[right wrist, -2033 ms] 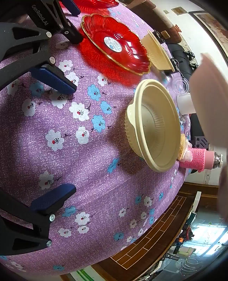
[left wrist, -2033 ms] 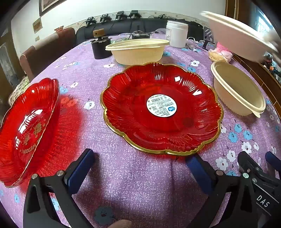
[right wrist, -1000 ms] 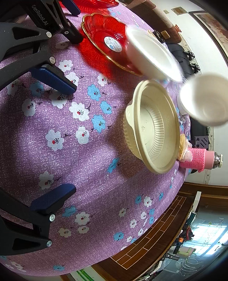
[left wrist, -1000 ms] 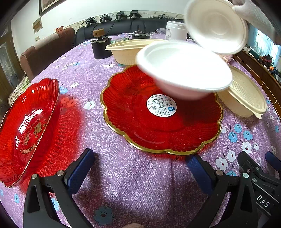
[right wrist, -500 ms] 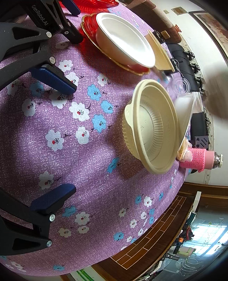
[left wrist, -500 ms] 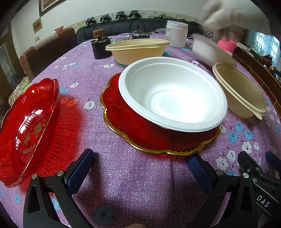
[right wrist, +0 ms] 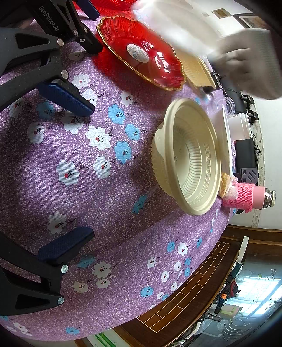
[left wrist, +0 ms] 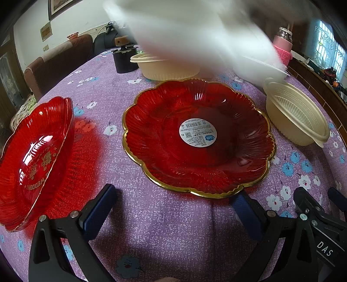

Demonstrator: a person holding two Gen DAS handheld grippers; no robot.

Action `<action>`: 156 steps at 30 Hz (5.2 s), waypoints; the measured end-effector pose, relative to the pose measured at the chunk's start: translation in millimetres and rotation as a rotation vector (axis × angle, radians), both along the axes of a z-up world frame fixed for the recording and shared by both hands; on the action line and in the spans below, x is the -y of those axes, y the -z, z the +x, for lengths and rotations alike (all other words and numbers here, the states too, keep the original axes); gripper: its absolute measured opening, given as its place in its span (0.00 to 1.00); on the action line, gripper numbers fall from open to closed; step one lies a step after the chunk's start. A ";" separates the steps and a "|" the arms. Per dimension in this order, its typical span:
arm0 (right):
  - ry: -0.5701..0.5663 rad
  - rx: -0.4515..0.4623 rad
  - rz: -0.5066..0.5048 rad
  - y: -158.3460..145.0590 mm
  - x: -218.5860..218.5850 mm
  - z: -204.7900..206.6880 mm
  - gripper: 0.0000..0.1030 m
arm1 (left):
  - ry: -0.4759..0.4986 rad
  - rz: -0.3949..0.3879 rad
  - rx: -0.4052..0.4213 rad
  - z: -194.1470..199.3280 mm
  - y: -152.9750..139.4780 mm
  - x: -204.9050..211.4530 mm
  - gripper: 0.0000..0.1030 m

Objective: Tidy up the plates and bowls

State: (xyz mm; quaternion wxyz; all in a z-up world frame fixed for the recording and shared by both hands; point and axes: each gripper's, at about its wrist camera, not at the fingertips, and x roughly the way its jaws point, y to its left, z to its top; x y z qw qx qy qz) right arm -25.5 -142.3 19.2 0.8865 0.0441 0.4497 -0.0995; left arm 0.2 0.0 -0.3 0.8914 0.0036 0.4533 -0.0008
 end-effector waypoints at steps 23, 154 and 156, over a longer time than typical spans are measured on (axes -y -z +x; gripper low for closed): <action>0.000 0.000 0.000 0.1 0.0 0.0 0.99 | 0.000 0.000 0.000 -0.1 -0.1 0.1 1.00; -0.555 -0.069 0.254 -32.4 -257.1 55.3 0.18 | -0.207 -0.348 -0.065 -17.5 -37.7 -298.5 0.37; -0.571 -0.064 0.270 -34.1 -256.6 51.2 0.16 | -0.212 -0.358 -0.051 -27.3 -43.5 -302.9 0.37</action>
